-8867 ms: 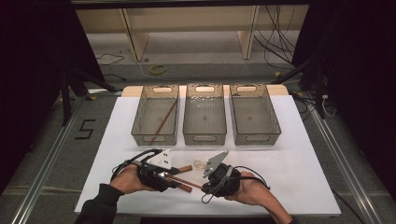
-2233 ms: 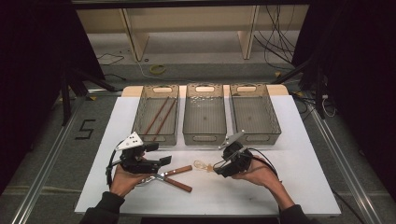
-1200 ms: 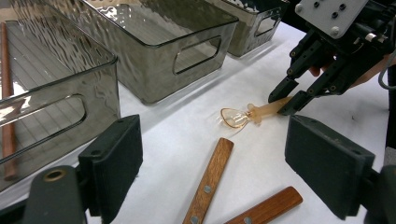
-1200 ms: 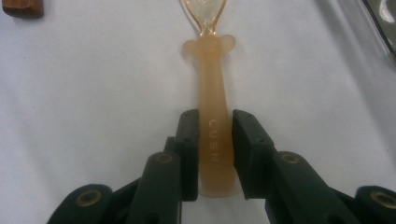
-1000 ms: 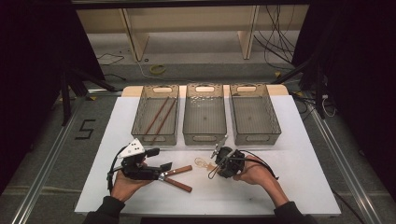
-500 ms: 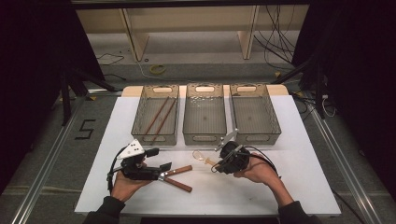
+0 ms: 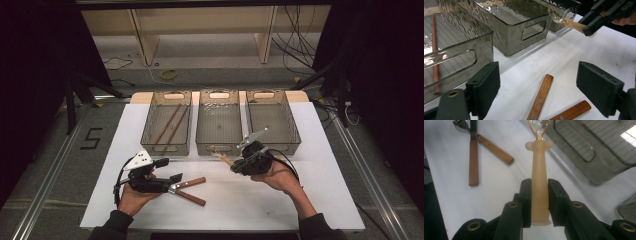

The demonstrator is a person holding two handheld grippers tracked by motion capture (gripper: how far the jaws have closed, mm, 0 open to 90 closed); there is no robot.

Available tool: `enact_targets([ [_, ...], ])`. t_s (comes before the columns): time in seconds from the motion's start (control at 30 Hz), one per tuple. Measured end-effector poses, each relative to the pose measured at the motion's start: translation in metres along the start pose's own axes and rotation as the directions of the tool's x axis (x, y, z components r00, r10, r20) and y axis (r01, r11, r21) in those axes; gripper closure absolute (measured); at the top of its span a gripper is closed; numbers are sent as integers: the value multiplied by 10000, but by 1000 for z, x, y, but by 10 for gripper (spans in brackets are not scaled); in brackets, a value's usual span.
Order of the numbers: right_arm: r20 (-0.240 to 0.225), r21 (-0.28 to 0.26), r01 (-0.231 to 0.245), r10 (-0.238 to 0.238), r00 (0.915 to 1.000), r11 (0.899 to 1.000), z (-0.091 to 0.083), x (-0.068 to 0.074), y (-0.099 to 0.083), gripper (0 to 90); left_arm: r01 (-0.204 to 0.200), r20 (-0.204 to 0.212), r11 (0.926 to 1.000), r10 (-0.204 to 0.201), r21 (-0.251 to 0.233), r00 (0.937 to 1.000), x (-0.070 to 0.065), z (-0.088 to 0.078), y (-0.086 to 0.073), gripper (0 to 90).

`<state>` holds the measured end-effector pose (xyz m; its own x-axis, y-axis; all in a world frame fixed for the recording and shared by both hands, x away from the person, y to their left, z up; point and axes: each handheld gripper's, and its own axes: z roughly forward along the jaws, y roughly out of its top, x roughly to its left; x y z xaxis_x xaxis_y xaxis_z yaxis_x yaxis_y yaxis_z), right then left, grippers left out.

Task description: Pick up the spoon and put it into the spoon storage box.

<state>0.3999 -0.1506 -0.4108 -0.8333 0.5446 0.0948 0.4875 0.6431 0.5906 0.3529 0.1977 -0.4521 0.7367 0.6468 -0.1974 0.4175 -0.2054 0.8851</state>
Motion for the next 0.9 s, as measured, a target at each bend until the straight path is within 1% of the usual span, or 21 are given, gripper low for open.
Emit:
enact_targets([
  [0.1,46,-244,-197,198,9998,9995,-2,-3,4,751,38,-21,10000,-39,-56,10000,0,0,0,187],
  [0.13,51,-364,-181,183,9998,9992,-3,-4,6,752,34,-47,10000,-35,-86,10000,0,-1,0,187],
  [0.23,115,-720,-437,446,9989,9964,-6,-7,13,751,19,-72,9999,-19,-99,10000,1,-2,0,187],
  [0.27,178,-856,-450,467,9988,9953,-6,-8,15,751,31,-75,9999,-32,-105,10000,1,-2,0,187],
  [0.37,345,-970,-727,764,9965,9926,-7,-11,22,751,20,-76,9999,-21,-141,10000,1,-2,0,187],
  [0.4,380,-1024,-750,793,9961,9919,-6,-12,23,751,18,-73,9999,-20,-148,10000,1,-2,0,187],
  [0.57,398,-1381,-1051,1115,9930,9848,-6,-17,33,750,48,-75,9997,-50,-248,10000,1,-3,1,187],
  [0.7,450,-1635,-1370,1461,9882,9770,-6,-23,42,750,69,-133,9995,-73,-303,9999,2,-4,1,187],
  [0.77,585,-1706,-1440,1559,9860,9748,-7,-25,46,750,68,-156,9995,-73,-321,9999,2,-5,0,187],
  [0.8,573,-1753,-1457,1578,9858,9737,-7,-26,48,750,70,-161,9995,-75,-309,9998,3,-5,0,187],
  [0.9,623,-1843,-1659,1800,9817,9688,-6,-30,54,750,124,-183,9994,-130,-324,9997,3,-6,0,187],
])
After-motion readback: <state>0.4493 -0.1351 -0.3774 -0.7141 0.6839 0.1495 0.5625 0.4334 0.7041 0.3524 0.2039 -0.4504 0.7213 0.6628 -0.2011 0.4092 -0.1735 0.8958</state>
